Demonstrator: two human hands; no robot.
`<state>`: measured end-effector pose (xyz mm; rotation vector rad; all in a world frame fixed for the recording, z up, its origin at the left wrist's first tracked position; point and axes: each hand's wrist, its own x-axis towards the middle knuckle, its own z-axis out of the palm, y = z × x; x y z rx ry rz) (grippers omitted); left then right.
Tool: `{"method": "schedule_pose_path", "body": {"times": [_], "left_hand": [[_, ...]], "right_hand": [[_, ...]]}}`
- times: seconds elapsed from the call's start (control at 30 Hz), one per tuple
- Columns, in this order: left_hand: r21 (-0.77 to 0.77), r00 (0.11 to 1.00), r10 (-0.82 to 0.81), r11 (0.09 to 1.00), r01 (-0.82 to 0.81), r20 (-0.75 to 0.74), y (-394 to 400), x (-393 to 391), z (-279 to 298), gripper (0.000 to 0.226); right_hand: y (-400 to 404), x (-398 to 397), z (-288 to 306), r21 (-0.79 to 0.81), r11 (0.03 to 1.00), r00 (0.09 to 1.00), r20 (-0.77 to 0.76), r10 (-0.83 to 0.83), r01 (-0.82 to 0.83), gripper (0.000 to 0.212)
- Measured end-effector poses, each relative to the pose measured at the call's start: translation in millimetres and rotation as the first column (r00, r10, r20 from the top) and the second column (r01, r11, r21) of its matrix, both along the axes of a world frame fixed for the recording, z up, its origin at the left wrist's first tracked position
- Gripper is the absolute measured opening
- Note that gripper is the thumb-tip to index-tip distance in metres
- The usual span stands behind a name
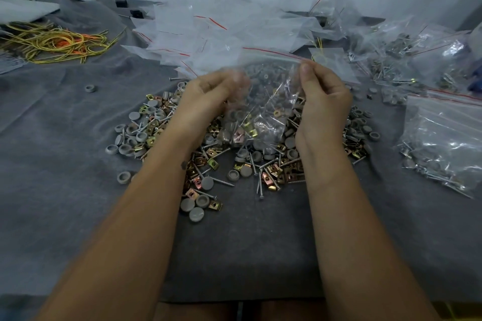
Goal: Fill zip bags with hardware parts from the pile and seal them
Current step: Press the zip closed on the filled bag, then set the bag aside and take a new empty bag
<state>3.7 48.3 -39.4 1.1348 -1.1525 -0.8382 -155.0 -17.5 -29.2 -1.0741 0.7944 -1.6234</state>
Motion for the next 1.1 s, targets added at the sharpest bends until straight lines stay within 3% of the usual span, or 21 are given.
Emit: {"method": "schedule_pose_path", "body": {"times": [0.1,0.2,0.27,0.33,0.43,0.57,0.7,0.93,1.03,1.1], "left_hand": [[0.061,0.977,-0.022,0.998,0.010,0.211,0.2,-3.6,-0.6,0.015],[0.034,1.000,-0.028,0.999,0.028,0.014,0.4,-8.8,4.3,0.021],[-0.009,0.992,-0.048,0.999,0.047,-0.114,-0.3,-10.4,11.4,0.025],[-0.018,0.988,-0.050,0.999,0.048,-0.149,-2.2,-13.9,20.1,0.026],[0.054,0.979,-0.020,0.998,0.032,-0.203,-8.3,-25.1,30.8,0.029],[0.214,0.984,-0.031,0.974,0.069,-0.177,-18.8,-57.0,29.6,0.014],[0.271,0.992,-0.074,0.958,0.098,-0.098,-22.7,-111.2,21.7,0.038],[0.119,0.993,-0.120,0.985,0.122,-0.019,-38.5,-201.2,26.4,0.053],[0.110,0.980,-0.165,0.982,0.153,0.114,-37.6,-216.2,22.7,0.052],[0.132,0.973,-0.192,0.976,0.176,0.126,-34.5,-218.6,16.3,0.044]], "right_hand": [[0.7,-2.4,3.0,0.006,0.999,0.998,0.047,0.036,-0.037,0.015],[3.2,-3.2,4.8,0.043,0.987,0.988,0.019,0.154,-0.154,0.018],[5.4,-3.1,4.1,0.075,0.978,0.973,-0.110,0.203,-0.195,0.020],[7.0,-2.9,5.8,0.069,0.981,0.951,-0.242,0.192,-0.180,0.015],[6.8,-7.4,14.6,0.033,0.993,0.955,-0.272,0.122,-0.117,0.012],[2.4,-31.4,19.2,0.001,0.997,0.945,-0.317,-0.079,0.083,0.013],[-3.4,-79.7,13.1,0.036,0.949,0.900,-0.331,-0.284,0.313,0.013],[-8.8,-168.8,12.2,0.062,0.764,0.727,-0.363,-0.583,0.643,0.014],[-8.6,-193.4,6.3,0.073,0.654,0.550,-0.616,-0.564,0.753,0.042],[-3.7,-193.7,3.5,0.049,0.619,0.459,-0.717,-0.524,0.784,0.059]]}}
